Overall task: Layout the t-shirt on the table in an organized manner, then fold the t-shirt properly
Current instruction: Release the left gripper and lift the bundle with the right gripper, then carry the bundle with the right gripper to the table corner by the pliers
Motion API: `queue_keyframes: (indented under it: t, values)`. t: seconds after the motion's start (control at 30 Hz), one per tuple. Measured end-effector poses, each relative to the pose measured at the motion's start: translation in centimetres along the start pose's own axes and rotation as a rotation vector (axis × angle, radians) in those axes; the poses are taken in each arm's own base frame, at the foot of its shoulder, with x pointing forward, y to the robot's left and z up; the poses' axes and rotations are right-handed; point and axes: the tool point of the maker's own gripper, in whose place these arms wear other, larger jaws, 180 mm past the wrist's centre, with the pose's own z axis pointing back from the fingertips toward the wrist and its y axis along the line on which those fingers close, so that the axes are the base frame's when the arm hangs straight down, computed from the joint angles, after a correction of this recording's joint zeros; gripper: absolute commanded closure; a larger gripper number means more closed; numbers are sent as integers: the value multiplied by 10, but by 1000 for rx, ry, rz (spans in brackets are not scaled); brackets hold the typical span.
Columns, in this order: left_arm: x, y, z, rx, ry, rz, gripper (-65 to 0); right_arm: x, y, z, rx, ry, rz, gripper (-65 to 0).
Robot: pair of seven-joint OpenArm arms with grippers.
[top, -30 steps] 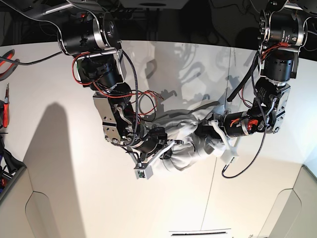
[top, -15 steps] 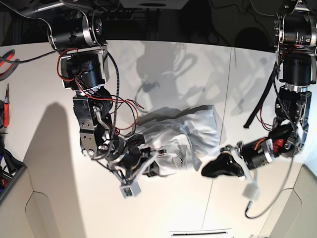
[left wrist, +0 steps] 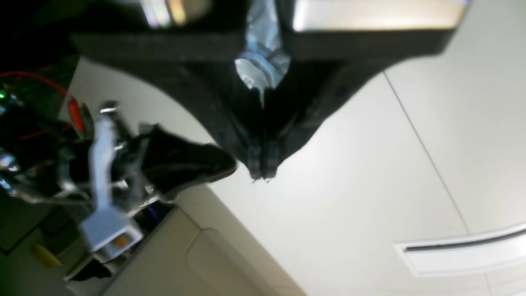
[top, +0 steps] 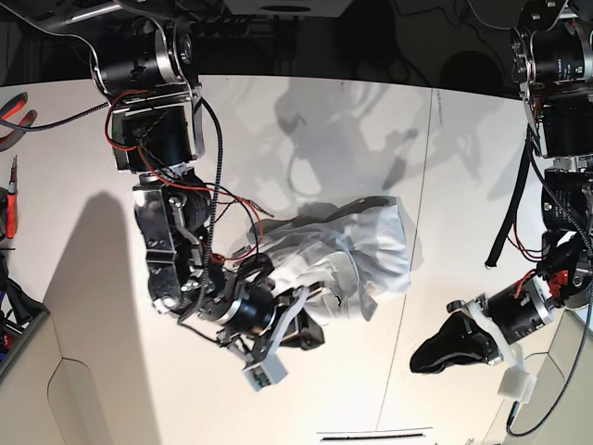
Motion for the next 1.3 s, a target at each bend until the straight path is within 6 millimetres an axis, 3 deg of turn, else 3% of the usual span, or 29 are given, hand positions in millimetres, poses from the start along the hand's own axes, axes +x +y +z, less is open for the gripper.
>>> queue_keyframes:
  t: [0.23,0.3,0.4,0.53,0.73,0.87,1.03,1.13,1.2,1.3]
  values:
    - [-15,-3,-1,-5,16,29,0,-78,17,-32,25,97,152,0]
    - [-20,-3,0,-3,23,35,0,-96,12,-37,0,108,185,0]
    - [-30,-3,3,0,40,50,0,-109,-18,-39,-135,121,177,0]
    - [-43,-3,6,5,61,68,0,-110,-72,-26,-427,135,178,0]
    - [-51,-3,7,7,73,79,0,-121,-155,37,-878,191,10,0]
    - [-49,-3,7,8,71,78,0,-129,-177,60,-979,178,-124,0]
    - [-49,-3,7,7,71,78,0,-115,-173,55,-901,146,-174,0]
    - [-48,-3,7,7,61,78,0,-94,-159,49,-783,98,-167,0]
    - [-47,-3,7,6,58,80,0,-68,-142,43,-682,49,-135,0]
    - [-47,-3,7,6,58,79,0,-3,-108,37,-518,-80,-47,0]
